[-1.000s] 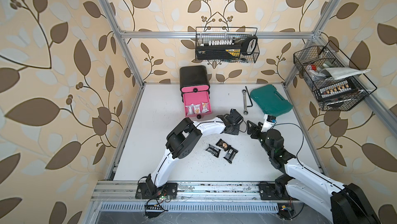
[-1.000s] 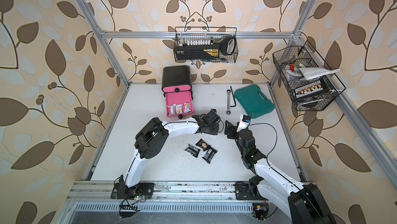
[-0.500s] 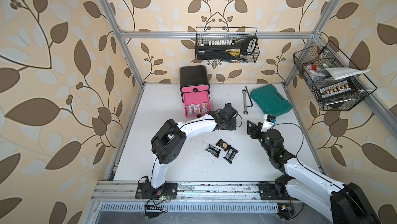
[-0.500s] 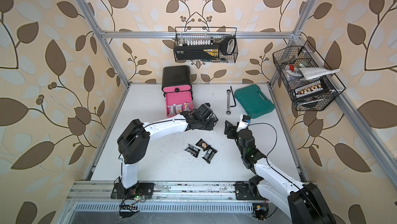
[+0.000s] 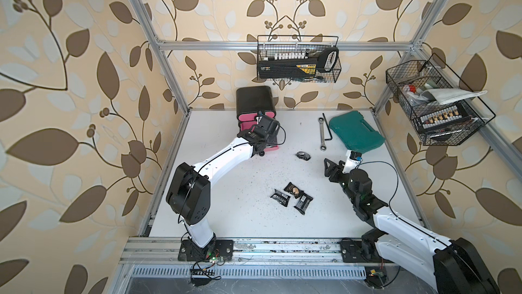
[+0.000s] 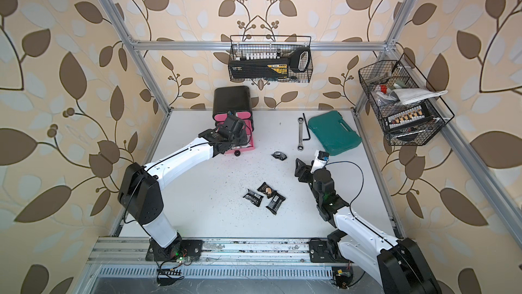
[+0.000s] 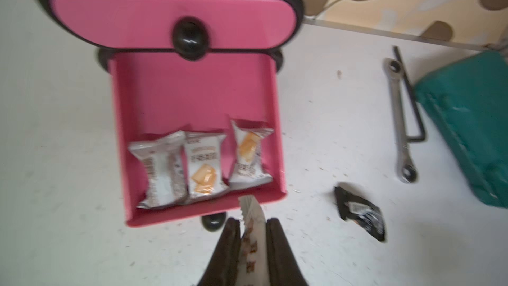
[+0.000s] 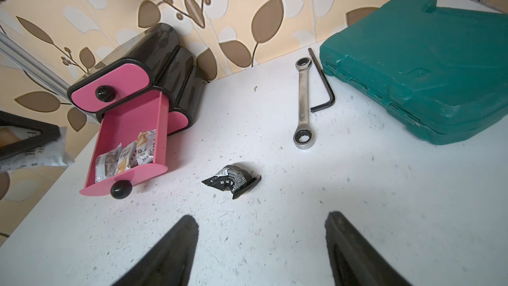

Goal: Place the cookies into the drawer by color
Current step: Place the cookie in the drawer.

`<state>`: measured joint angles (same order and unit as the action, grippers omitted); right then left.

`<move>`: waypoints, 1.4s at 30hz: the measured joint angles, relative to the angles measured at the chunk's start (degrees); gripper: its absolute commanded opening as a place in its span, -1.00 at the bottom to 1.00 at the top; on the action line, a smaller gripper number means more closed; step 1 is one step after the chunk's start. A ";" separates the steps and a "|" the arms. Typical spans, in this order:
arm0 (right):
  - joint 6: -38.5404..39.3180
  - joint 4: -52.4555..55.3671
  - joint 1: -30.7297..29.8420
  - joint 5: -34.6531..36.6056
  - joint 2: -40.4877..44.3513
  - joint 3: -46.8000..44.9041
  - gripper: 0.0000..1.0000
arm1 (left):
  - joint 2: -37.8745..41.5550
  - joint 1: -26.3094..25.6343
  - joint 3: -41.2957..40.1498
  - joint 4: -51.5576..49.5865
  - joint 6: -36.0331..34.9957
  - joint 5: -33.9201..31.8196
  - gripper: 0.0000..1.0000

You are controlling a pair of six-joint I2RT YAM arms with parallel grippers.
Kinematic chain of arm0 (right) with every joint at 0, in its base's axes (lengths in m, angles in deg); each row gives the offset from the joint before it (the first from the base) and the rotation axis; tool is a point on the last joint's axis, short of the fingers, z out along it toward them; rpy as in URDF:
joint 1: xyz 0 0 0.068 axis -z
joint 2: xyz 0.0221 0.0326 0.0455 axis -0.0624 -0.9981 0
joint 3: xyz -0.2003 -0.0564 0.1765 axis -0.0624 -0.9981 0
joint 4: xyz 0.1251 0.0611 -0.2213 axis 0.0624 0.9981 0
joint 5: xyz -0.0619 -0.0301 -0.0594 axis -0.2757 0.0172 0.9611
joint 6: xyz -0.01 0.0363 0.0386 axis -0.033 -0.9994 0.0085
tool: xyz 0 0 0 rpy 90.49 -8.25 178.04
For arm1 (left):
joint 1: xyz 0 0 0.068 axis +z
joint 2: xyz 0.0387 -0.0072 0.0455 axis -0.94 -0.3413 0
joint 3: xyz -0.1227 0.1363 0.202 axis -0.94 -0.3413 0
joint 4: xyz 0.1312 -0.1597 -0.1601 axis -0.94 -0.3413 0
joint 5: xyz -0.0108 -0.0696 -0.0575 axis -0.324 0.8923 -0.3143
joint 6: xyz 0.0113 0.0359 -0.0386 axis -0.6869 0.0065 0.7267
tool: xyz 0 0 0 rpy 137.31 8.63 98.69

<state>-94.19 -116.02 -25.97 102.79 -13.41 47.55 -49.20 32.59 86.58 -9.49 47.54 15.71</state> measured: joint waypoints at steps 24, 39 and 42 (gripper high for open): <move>0.00 0.07 0.00 -0.15 -0.33 0.66 0.51 | -27.93 3.41 25.55 -9.18 -4.09 -29.66 -0.54; -0.04 0.17 0.00 -0.33 -1.22 0.83 0.51 | -28.44 4.24 22.71 -4.81 -3.91 -22.95 -0.07; -0.04 0.26 0.00 -0.57 -1.73 1.07 0.51 | -26.86 4.24 20.55 -4.37 -3.80 -20.09 -0.07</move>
<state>-94.23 -115.76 -25.97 102.22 -15.13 48.62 -76.06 36.83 107.12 -13.86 43.73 -4.37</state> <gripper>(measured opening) 0.755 0.465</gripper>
